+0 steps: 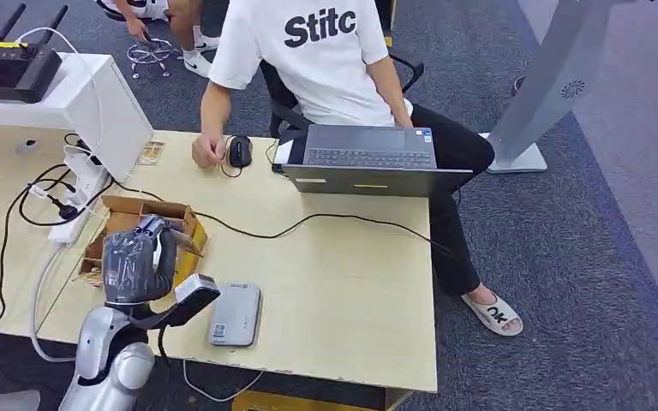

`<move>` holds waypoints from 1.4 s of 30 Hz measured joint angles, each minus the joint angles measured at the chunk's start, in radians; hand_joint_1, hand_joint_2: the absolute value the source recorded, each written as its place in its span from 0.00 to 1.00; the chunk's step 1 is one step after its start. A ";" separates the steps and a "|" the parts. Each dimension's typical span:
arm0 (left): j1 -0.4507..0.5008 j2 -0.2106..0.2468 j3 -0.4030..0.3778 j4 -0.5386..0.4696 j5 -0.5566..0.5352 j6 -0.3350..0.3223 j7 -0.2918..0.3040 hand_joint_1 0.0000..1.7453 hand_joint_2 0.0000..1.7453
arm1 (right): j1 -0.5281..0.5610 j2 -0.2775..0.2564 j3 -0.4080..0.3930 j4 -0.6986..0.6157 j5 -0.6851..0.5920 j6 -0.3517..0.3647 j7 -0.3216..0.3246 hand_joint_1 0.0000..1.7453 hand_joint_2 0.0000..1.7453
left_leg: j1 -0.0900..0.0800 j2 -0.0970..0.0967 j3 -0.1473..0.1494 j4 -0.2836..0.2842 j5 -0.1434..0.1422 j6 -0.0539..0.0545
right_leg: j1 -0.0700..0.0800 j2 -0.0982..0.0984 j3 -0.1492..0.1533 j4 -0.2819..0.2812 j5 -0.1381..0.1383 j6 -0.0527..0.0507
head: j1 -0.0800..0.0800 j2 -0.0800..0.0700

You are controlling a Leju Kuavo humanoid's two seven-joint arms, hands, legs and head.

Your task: Pass the card to the sensor for recognition and then transmit it.

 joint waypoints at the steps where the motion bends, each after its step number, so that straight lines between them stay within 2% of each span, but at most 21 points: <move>1: 0.003 -0.005 -0.013 -0.008 0.006 -0.011 0.000 1.00 1.00 | 0.000 0.001 0.001 0.000 -0.001 -0.001 -0.001 0.00 1.00 | 0.000 0.000 0.000 0.000 0.000 0.000 | 0.000 0.000 0.000 0.000 0.000 0.000 | 0.000 0.000; 4: 0.017 -0.015 -0.053 -0.030 0.032 -0.066 0.007 1.00 1.00 | 0.000 0.002 0.003 0.000 -0.006 -0.002 -0.005 0.00 1.00 | 0.000 0.000 0.000 0.000 0.000 0.000 | 0.000 0.000 0.000 0.000 0.000 0.000 | 0.000 0.000; 7: 0.038 -0.028 -0.079 -0.040 0.077 -0.146 0.042 1.00 1.00 | 0.000 0.006 0.005 0.000 -0.018 -0.005 -0.007 0.00 1.00 | 0.000 0.000 0.000 0.000 0.000 0.000 | 0.000 0.000 0.000 0.000 0.000 0.000 | 0.000 0.000; 12: 0.070 -0.032 -0.093 -0.043 0.090 -0.185 0.091 1.00 1.00 | 0.000 0.009 0.007 0.000 -0.027 -0.014 -0.006 0.00 1.00 | 0.000 0.000 0.000 0.000 0.000 0.000 | 0.000 0.000 0.000 0.000 0.000 0.000 | 0.000 0.000; 20: 0.114 -0.032 -0.092 -0.012 0.083 -0.175 0.128 1.00 1.00 | 0.000 0.010 0.016 0.000 -0.035 -0.014 0.000 0.00 1.00 | 0.000 0.000 -0.001 0.000 0.000 0.000 | 0.000 -0.001 0.000 0.000 0.000 0.000 | 0.000 0.000; 25: 0.126 -0.030 -0.080 0.045 0.029 -0.153 0.155 1.00 1.00 | 0.000 0.010 0.021 0.000 -0.036 -0.013 -0.001 0.00 1.00 | 0.000 0.000 -0.001 0.000 0.000 0.000 | 0.000 -0.001 0.000 0.000 0.000 0.000 | 0.000 0.000; 34: 0.135 -0.029 -0.030 0.142 0.021 -0.111 0.157 1.00 1.00 | 0.000 0.010 0.037 0.000 -0.041 -0.014 -0.003 0.00 1.00 | 0.000 0.000 -0.001 0.000 0.000 0.000 | 0.000 -0.001 0.000 0.000 0.000 0.000 | 0.000 0.000; 42: 0.136 -0.030 0.005 0.181 0.022 -0.087 0.145 1.00 1.00 | 0.000 0.010 0.044 0.000 -0.047 -0.014 -0.002 0.00 1.00 | 0.000 0.000 -0.001 0.000 0.000 0.000 | 0.000 -0.001 0.000 0.000 0.000 0.000 | 0.000 0.000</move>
